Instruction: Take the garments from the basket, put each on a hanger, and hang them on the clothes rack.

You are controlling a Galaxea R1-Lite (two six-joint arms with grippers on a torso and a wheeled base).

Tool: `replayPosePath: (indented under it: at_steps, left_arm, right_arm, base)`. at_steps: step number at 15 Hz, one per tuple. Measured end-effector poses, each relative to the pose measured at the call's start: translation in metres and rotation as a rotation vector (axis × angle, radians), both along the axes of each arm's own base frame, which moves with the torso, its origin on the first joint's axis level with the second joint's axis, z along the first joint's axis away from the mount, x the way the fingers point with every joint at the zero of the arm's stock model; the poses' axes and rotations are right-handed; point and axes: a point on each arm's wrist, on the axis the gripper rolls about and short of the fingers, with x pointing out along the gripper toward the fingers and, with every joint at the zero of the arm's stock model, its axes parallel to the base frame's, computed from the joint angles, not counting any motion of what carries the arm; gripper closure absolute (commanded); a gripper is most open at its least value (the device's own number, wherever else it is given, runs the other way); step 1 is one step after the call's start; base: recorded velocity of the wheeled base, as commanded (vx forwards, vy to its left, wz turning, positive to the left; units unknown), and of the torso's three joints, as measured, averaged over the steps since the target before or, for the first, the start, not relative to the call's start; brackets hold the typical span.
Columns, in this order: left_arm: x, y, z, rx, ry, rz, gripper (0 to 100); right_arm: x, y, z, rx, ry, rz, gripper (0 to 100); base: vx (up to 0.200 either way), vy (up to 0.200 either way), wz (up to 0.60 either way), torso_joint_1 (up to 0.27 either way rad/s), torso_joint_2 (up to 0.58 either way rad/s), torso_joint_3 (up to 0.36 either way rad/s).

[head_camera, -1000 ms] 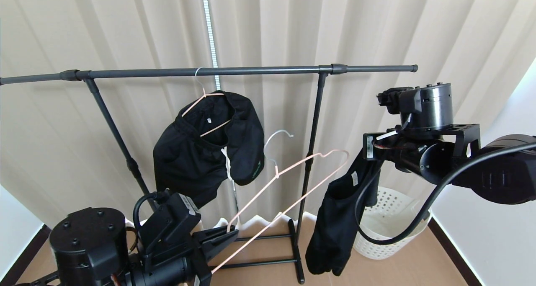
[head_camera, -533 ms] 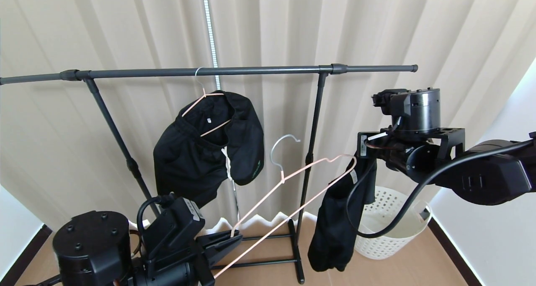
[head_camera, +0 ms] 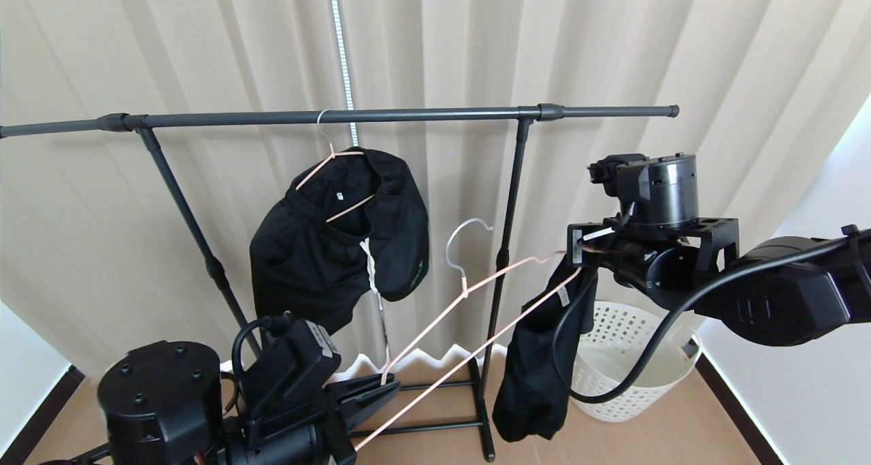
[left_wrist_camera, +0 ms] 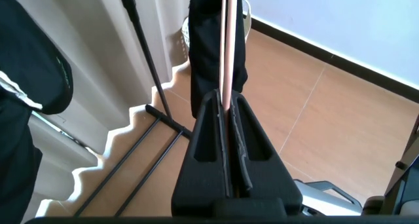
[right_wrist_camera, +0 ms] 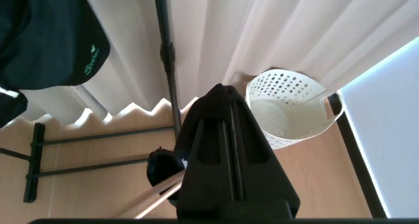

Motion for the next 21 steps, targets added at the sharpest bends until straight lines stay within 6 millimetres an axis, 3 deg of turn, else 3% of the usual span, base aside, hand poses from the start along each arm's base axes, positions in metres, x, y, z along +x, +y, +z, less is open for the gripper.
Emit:
replayPosePath:
  at_steps: [7, 13, 21]
  left_arm:
    - [0.006, -0.002, 0.001, -0.005, -0.006, 0.022, 100]
    - [0.009, -0.004, -0.001, -0.009, 0.009, 0.028, 100]
    - [0.015, -0.001, 0.001, -0.020, -0.014, 0.079, 100]
  right_arm:
    - [-0.009, 0.009, -0.005, -0.019, 0.012, 0.016, 100]
    - [-0.023, 0.028, -0.007, -0.016, -0.016, 0.065, 100]
    - [-0.060, 0.045, 0.008, -0.007, -0.051, 0.152, 100]
  base:
    - [0.000, 0.000, 0.00, 0.000, 0.00, 0.000]
    - [0.000, 0.000, 0.00, 0.000, 0.00, 0.000]
    - [0.000, 0.000, 0.00, 0.000, 0.00, 0.000]
